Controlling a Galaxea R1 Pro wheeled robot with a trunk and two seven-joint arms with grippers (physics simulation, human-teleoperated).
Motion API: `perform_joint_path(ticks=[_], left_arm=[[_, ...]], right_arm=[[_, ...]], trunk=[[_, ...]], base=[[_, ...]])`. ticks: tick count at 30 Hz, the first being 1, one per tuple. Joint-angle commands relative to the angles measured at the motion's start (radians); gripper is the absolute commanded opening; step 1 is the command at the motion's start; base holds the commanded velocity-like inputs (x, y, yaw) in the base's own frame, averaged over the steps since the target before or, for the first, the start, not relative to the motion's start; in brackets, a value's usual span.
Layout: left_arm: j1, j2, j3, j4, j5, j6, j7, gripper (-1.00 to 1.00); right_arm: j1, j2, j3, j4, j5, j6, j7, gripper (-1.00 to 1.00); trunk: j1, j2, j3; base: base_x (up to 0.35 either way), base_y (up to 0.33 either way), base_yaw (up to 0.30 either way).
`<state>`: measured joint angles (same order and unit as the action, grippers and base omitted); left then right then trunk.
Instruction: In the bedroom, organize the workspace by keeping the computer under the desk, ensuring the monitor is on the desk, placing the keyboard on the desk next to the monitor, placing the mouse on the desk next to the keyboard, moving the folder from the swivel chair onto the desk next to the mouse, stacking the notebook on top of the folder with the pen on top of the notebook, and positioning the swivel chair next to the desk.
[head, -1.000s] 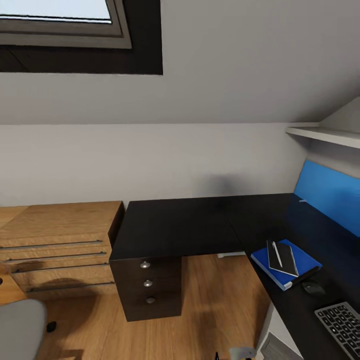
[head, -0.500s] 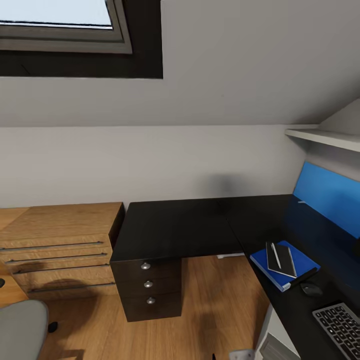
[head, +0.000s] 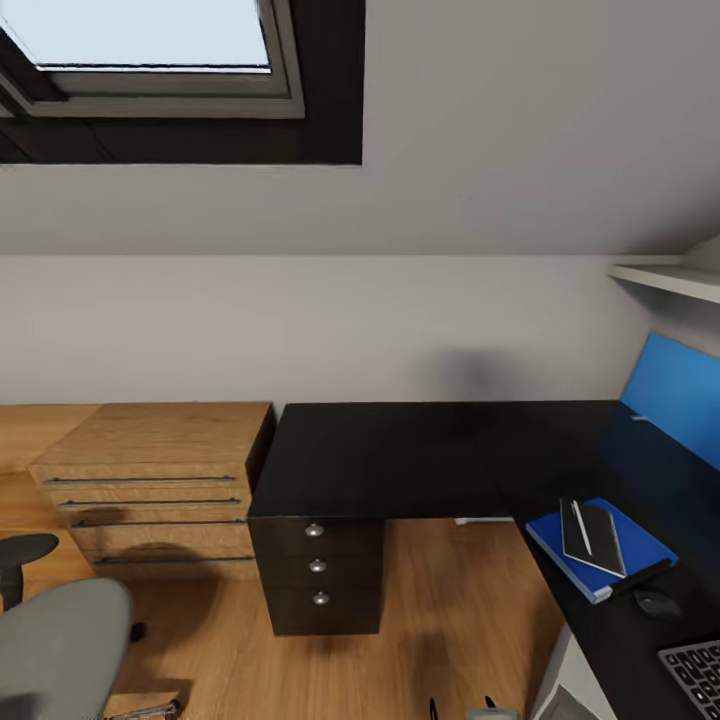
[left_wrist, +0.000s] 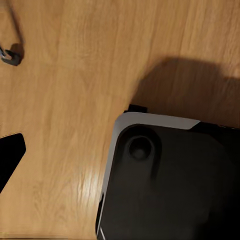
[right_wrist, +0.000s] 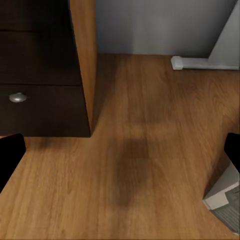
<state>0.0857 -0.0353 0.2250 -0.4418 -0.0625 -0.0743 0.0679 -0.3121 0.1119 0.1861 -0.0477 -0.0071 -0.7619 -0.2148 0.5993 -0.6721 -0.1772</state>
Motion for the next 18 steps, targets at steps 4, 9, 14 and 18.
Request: perform_joint_path(ticks=[4, 9, 14, 18], left_arm=[[0.000, -0.001, 0.005, -0.002, -0.007, -0.003, 0.001, 1.00], [0.000, -0.001, 0.005, -0.001, -0.006, -0.005, 0.002, 1.00], [0.000, -0.005, 0.008, 0.003, -0.005, -0.043, 0.004, 1.00], [0.000, -0.007, 0.009, 0.008, -0.006, -0.098, 0.005, 1.00]], right_arm=[[-0.001, -0.010, 0.009, 0.035, -0.002, -0.073, -0.009, 1.00], [0.003, -0.020, 0.008, 0.062, -0.003, -0.152, -0.010, 1.00], [0.011, -0.038, 0.007, 0.068, -0.004, -0.183, -0.011, 1.00], [0.013, -0.044, 0.007, 0.069, -0.005, -0.193, -0.011, 1.00]], trunk=[[-0.015, 0.027, 0.013], [-0.034, 0.062, 0.032], [-0.053, 0.097, 0.051], [-0.069, 0.125, 0.065]], base=[[-0.003, 0.000, 0.275], [-0.158, 0.000, 0.273], [-0.289, 0.000, 0.272], [-0.327, 0.000, 0.272]])
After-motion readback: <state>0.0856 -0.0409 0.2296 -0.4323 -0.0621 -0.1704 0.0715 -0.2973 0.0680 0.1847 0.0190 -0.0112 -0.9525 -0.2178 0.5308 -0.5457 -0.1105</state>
